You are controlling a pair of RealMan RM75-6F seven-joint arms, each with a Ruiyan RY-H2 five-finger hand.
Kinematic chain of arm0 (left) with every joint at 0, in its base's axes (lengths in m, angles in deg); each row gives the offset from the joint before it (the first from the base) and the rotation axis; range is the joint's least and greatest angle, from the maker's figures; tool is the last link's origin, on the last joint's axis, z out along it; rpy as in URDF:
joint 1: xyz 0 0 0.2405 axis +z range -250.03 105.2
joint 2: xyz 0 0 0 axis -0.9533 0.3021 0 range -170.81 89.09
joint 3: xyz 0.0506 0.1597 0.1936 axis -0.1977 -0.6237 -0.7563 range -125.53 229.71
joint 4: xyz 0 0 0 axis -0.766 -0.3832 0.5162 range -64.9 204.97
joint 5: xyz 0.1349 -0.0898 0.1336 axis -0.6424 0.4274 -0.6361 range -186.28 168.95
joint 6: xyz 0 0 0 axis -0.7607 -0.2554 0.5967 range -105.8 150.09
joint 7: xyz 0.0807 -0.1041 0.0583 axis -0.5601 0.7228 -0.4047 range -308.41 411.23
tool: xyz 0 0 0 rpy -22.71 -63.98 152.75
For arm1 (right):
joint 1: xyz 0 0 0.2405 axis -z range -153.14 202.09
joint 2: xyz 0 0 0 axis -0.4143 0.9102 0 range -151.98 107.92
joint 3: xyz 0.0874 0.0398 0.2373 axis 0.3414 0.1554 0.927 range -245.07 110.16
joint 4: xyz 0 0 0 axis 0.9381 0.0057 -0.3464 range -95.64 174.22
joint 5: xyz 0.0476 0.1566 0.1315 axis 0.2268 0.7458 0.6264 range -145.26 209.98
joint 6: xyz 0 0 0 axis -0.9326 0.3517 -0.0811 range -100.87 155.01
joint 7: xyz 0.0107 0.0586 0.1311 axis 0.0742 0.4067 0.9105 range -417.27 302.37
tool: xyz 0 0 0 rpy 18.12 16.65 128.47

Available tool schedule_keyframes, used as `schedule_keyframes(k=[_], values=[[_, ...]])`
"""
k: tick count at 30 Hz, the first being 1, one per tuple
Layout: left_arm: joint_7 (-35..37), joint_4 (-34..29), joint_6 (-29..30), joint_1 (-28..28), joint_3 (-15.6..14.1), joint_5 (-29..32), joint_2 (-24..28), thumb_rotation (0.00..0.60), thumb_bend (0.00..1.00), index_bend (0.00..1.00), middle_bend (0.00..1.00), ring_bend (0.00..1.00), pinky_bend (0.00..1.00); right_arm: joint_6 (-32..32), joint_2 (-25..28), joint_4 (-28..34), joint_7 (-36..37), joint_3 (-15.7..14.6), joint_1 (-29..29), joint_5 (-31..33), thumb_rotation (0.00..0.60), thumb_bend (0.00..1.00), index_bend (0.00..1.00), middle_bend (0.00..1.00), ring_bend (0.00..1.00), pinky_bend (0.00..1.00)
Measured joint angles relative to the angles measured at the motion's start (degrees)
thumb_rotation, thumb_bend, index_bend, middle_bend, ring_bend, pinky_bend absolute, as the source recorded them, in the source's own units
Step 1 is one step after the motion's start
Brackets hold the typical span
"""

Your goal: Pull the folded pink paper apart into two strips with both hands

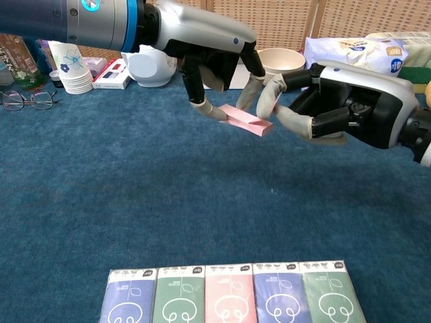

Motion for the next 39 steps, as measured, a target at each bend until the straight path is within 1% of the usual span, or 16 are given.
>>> schedule_keyframes(k=[23, 39], values=[[-0.32, 1.09, -0.75, 0.2, -0.9, -0.04, -0.95, 0.6, 0.46, 0.69, 1.0, 0.99, 0.95, -0.73, -0.13, 0.5, -0.67, 0.48, 0.57, 1.1, 0.6, 0.57, 0.69, 1.0, 1.0, 1.0], [-0.37, 2.04, -1.03, 1.18, -2.22, -0.04, -1.05, 0.6, 0.46, 0.69, 1.0, 0.99, 0.95, -0.48, 0.92, 0.81, -0.65, 0.59, 1.5, 1.54, 0.6, 0.57, 0.71, 1.0, 1.0, 1.0]])
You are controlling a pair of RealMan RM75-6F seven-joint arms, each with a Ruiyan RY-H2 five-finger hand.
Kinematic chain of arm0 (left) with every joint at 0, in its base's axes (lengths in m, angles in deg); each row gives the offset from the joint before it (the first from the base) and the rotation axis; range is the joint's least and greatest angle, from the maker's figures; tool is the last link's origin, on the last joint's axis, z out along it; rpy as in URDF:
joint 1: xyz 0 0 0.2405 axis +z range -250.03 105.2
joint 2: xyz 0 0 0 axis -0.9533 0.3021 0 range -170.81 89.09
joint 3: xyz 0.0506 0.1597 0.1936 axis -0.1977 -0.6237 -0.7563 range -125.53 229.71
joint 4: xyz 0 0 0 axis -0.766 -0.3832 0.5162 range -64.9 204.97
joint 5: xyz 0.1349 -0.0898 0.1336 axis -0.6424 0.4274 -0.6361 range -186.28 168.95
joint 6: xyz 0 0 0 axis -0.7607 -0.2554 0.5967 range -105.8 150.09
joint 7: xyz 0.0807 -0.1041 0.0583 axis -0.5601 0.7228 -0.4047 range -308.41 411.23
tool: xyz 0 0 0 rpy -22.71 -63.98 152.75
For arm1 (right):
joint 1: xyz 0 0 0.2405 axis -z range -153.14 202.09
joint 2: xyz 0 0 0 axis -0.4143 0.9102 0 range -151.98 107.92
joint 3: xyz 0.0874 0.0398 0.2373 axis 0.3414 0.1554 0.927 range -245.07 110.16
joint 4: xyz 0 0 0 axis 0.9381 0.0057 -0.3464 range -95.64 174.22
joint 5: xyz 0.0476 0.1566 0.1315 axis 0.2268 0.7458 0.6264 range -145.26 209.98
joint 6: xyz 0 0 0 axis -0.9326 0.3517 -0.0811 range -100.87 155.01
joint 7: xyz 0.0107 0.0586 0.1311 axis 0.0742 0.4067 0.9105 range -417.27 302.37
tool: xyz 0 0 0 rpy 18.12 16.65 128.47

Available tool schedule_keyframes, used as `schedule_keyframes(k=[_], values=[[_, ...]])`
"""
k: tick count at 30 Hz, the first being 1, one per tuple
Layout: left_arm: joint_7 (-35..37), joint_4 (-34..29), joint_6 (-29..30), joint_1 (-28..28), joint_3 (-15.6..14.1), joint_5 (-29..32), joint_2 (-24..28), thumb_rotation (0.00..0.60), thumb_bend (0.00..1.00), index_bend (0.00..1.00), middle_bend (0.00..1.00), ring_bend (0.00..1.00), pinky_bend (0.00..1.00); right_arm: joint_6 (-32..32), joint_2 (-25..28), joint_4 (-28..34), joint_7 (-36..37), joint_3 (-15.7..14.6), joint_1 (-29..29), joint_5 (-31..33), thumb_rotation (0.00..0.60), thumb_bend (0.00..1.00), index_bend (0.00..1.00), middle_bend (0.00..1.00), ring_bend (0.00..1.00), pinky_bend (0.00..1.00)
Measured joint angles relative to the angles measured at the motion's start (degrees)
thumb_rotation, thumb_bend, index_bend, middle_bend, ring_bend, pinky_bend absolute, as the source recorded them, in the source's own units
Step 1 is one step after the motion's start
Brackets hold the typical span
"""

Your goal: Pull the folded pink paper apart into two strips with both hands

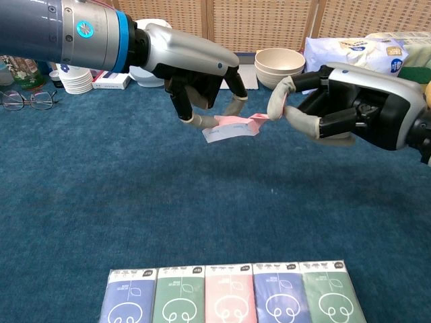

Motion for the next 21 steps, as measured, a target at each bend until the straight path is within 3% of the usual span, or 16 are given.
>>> schedule_keyframes(k=[9, 12, 16, 20, 21], values=[[0.39, 0.97, 0.87, 2.18, -1.42, 0.41, 1.56, 0.6, 0.46, 0.69, 1.0, 0.99, 0.95, 0.46, 1.61, 0.0, 0.24, 0.08, 0.84, 0.44, 0.6, 0.57, 0.7, 1.0, 1.0, 1.0], [0.08, 1.95, 1.8, 3.46, -1.96, 0.72, 2.07, 0.6, 0.46, 0.68, 1.0, 0.99, 0.95, 0.42, 2.49, -0.63, -0.01, -0.06, 1.39, 1.16, 0.6, 0.56, 0.66, 1.0, 1.0, 1.0], [-1.18, 3.9, 2.92, 4.84, -2.21, 1.88, 2.07, 0.6, 0.46, 0.66, 0.98, 0.97, 0.95, -0.11, 3.6, -1.47, -0.36, -0.27, 1.91, 1.97, 0.6, 0.55, 0.45, 0.92, 0.92, 0.95], [-2.54, 5.4, 3.3, 5.59, -2.0, 3.63, 1.38, 0.6, 0.45, 0.61, 0.94, 0.94, 0.95, -0.98, 5.05, -1.98, -0.26, -0.8, 2.11, 2.1, 0.6, 0.53, 0.12, 0.62, 0.66, 0.75], [-3.13, 5.76, 3.35, 5.75, -1.85, 4.26, 1.05, 0.6, 0.45, 0.6, 0.93, 0.93, 0.95, -1.28, 5.76, -2.06, 0.12, -1.04, 2.15, 1.92, 0.6, 0.53, 0.08, 0.57, 0.61, 0.7]])
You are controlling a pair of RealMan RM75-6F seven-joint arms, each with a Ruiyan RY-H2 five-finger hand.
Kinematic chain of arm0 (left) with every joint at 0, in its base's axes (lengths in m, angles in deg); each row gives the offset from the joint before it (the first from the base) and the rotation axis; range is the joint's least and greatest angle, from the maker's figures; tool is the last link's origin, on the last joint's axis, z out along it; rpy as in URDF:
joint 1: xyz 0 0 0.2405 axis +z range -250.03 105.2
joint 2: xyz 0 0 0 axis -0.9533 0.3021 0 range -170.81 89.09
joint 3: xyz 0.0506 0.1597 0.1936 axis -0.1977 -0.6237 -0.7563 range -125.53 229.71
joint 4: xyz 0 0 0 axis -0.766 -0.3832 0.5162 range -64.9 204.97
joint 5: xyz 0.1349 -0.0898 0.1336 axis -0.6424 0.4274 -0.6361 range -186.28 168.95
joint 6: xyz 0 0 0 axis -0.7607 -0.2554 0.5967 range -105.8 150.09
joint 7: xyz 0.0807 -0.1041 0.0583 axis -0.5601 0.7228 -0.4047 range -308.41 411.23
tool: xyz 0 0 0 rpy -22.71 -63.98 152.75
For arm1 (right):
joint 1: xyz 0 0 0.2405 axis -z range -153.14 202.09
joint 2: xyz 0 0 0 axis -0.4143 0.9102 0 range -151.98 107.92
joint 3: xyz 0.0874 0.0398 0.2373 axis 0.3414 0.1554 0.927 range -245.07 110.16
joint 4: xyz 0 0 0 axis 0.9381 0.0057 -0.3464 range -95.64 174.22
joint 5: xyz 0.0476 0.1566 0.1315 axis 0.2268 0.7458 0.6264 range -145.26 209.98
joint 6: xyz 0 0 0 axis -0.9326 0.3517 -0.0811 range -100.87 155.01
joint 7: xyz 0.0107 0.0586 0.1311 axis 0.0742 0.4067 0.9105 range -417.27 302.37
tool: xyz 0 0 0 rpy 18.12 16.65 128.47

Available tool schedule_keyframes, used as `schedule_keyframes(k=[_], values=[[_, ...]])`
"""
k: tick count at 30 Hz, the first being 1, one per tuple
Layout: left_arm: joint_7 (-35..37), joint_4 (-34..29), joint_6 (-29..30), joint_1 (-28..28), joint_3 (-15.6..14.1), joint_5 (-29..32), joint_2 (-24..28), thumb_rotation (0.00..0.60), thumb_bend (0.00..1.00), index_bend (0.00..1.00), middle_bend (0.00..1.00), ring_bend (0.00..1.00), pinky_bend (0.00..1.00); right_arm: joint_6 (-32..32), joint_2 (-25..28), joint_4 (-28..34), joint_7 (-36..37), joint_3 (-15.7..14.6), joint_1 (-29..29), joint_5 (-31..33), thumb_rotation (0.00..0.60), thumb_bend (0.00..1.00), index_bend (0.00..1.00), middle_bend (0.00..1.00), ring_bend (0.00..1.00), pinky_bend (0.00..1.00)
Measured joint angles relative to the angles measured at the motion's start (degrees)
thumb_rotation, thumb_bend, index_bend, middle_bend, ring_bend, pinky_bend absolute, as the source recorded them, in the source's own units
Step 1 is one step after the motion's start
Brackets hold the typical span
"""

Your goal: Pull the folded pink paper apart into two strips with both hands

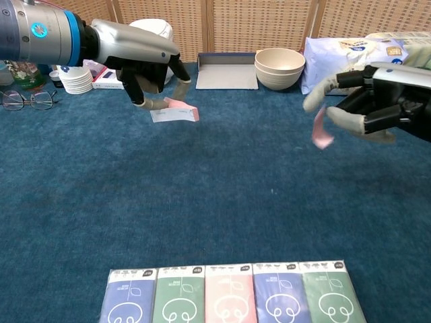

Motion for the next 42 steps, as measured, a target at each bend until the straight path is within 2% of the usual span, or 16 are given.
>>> schedule_keyframes(k=[2, 5, 7, 11, 14, 16, 23, 29, 35, 42], values=[[-1.23, 0.34, 0.11, 0.22, 0.35, 1.05, -0.64, 0.6, 0.44, 0.55, 0.9, 0.9, 0.95, -0.25, 0.97, -0.11, 0.77, -0.36, 0.09, -0.47, 0.6, 0.53, 0.02, 0.44, 0.5, 0.57], [-2.86, 0.54, 0.24, 0.35, 0.83, 2.13, -1.29, 0.6, 0.4, 0.47, 0.83, 0.84, 0.94, -0.14, 1.88, -0.38, 1.58, -0.65, 0.45, -1.0, 0.6, 0.53, 0.0, 0.37, 0.42, 0.48], [-4.15, 0.48, 0.25, 0.35, 1.23, 3.1, -1.62, 0.6, 0.37, 0.38, 0.74, 0.75, 0.88, 0.34, 2.28, -0.39, 1.75, -0.65, 0.83, -1.04, 0.6, 0.53, 0.0, 0.34, 0.39, 0.46], [-6.45, -0.29, 0.07, 0.25, 2.01, 5.28, -1.84, 0.6, 0.31, 0.15, 0.45, 0.47, 0.67, 1.33, 3.33, -0.07, 1.75, -0.53, 1.56, -1.1, 0.6, 0.53, 0.0, 0.32, 0.34, 0.43], [-8.0, -1.25, 0.28, 0.22, 2.66, 6.69, -1.81, 0.6, 0.29, 0.09, 0.32, 0.35, 0.57, 2.03, 4.05, 0.39, 1.39, -0.38, 2.09, -1.05, 0.6, 0.53, 0.0, 0.31, 0.32, 0.41], [-8.67, -2.06, 0.71, 0.36, 3.06, 7.49, -1.62, 0.6, 0.28, 0.08, 0.28, 0.31, 0.54, 2.66, 4.55, 0.71, 1.14, -0.23, 2.58, -0.95, 0.6, 0.53, 0.0, 0.3, 0.3, 0.41], [-9.49, -5.32, 3.4, 2.34, 3.56, 9.12, 0.91, 0.6, 0.28, 0.07, 0.26, 0.26, 0.47, 3.95, 5.97, 1.23, -0.16, 0.28, 3.76, -0.49, 0.6, 0.53, 0.0, 0.28, 0.25, 0.39], [-8.93, -10.28, 8.9, 7.16, 3.08, 9.72, 5.5, 0.6, 0.27, 0.07, 0.26, 0.26, 0.47, 4.72, 6.69, 1.32, -3.27, 1.07, 4.6, 0.72, 0.6, 0.53, 0.01, 0.27, 0.23, 0.39], [-8.54, -15.45, 18.29, 15.04, 1.39, 9.19, 10.79, 0.6, 0.27, 0.08, 0.26, 0.26, 0.46, 5.54, 7.12, 1.53, -9.58, 1.71, 5.64, 2.37, 0.6, 0.53, 0.03, 0.27, 0.23, 0.39], [-8.3, -19.1, 29.7, 25.56, -2.19, 6.73, 15.26, 0.6, 0.27, 0.08, 0.26, 0.26, 0.44, 7.44, 7.66, 2.43, -20.3, 2.18, 7.55, 4.7, 0.6, 0.53, 0.06, 0.27, 0.23, 0.39]])
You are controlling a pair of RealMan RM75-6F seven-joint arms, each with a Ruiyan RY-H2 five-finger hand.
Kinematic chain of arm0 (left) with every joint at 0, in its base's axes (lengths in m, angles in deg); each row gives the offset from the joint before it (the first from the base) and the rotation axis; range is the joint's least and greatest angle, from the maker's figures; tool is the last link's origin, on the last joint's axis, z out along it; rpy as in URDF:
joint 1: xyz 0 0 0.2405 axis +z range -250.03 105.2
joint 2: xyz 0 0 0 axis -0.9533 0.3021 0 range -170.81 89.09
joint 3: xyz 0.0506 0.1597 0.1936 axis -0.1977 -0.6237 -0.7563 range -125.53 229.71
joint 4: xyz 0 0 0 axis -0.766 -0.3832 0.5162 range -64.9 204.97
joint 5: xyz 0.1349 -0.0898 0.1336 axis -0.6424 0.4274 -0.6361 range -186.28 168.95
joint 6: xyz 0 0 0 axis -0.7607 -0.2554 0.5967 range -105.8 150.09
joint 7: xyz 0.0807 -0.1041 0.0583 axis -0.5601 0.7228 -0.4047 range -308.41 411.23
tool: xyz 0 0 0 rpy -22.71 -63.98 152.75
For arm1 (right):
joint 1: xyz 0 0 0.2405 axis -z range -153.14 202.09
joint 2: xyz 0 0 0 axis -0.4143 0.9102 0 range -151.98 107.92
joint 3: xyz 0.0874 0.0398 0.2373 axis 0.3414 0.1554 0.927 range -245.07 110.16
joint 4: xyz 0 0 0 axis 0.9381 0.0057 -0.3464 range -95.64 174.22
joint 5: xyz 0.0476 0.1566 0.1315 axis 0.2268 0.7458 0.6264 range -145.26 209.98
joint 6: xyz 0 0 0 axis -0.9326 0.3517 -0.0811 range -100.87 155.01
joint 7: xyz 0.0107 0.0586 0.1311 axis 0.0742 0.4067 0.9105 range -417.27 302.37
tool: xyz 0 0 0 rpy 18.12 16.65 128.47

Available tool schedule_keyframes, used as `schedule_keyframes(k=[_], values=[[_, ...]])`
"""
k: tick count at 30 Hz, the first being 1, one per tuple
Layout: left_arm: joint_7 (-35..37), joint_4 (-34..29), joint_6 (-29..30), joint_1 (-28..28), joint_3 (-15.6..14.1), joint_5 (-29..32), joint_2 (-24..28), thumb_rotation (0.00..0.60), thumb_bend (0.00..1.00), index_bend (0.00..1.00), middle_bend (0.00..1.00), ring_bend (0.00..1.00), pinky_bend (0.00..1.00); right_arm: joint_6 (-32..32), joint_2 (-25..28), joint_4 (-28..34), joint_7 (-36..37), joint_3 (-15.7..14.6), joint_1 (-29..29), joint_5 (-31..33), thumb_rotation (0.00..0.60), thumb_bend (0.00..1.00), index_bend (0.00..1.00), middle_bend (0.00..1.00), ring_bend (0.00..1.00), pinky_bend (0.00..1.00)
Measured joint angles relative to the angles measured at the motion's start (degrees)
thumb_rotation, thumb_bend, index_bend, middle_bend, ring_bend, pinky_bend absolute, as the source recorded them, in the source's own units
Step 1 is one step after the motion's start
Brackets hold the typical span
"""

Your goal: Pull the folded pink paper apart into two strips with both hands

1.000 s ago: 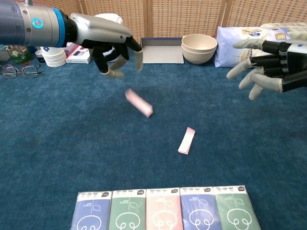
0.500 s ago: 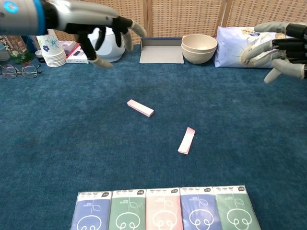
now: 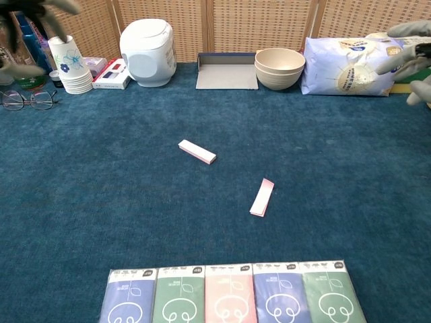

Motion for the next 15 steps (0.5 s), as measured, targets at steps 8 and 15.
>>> schedule_keyframes(k=[8, 15], values=[[1.13, 0.17, 13.3, 14.25, -5.74, -3.31, 0.63, 0.6, 0.27, 0.09, 0.26, 0.26, 0.44, 5.8, 0.55, 1.88, -15.47, -0.17, 4.08, 1.88, 0.6, 0.53, 0.11, 0.27, 0.23, 0.38], [3.31, 2.83, 21.66, 24.8, -8.57, -4.94, -1.2, 0.6, 0.27, 0.11, 0.26, 0.26, 0.44, 11.87, 0.69, 3.95, -30.95, -1.13, 8.34, 2.11, 0.6, 0.53, 0.13, 0.27, 0.22, 0.37]])
